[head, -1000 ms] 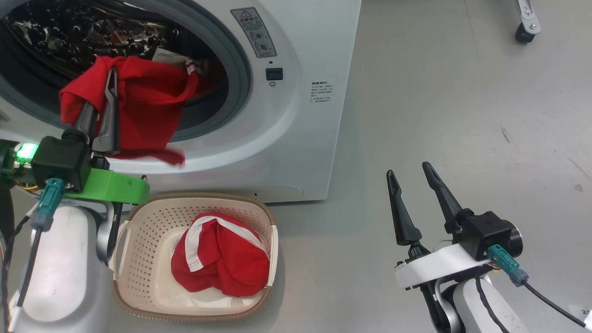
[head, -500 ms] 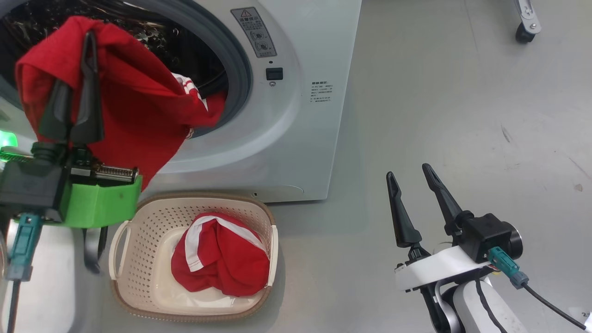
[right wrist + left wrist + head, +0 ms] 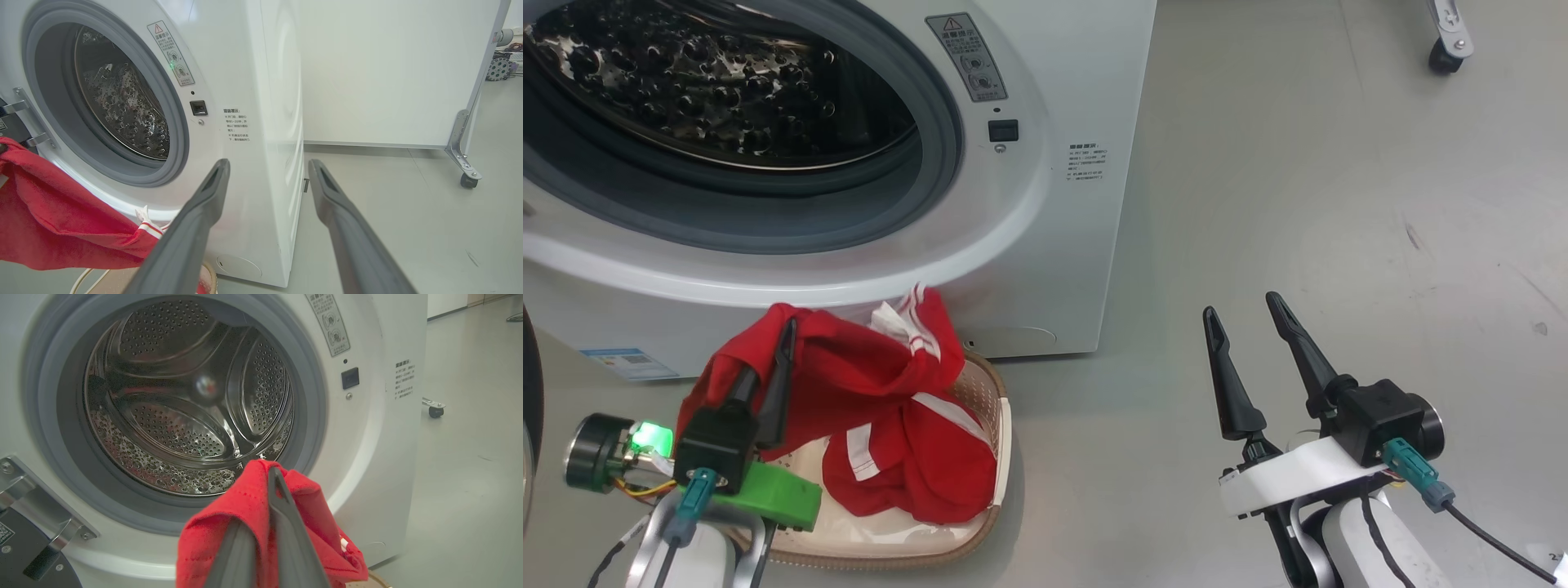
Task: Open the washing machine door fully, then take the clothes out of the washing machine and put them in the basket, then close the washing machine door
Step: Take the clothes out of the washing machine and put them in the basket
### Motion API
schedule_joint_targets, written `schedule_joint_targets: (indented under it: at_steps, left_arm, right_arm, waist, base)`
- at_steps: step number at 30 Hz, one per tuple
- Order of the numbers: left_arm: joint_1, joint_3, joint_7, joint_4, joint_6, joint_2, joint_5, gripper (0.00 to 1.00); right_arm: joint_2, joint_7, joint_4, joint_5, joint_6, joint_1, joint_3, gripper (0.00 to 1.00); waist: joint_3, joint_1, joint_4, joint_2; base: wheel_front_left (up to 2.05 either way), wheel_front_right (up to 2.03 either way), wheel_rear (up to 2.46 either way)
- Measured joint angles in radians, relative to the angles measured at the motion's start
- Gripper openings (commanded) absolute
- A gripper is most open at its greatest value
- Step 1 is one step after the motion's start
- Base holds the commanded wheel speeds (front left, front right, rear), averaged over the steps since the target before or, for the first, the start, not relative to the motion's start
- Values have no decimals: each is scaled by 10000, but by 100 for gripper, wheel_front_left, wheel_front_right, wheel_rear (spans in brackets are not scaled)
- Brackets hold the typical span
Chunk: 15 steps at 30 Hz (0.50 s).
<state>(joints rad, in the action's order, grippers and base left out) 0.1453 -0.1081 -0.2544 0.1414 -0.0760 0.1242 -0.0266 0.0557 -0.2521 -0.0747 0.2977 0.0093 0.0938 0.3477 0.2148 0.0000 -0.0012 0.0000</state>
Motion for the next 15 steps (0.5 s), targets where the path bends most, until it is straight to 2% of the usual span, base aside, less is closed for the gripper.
schedule_joint_targets:
  at_steps: [15]
  left_arm:
    - [0,-351,259,1795,-221,-17,-221,0]
  right_arm:
    - [-6,0,42,-15,100,7,155,100]
  waist:
    - [363,0,-293,0]
  base:
    - [0,0,0]
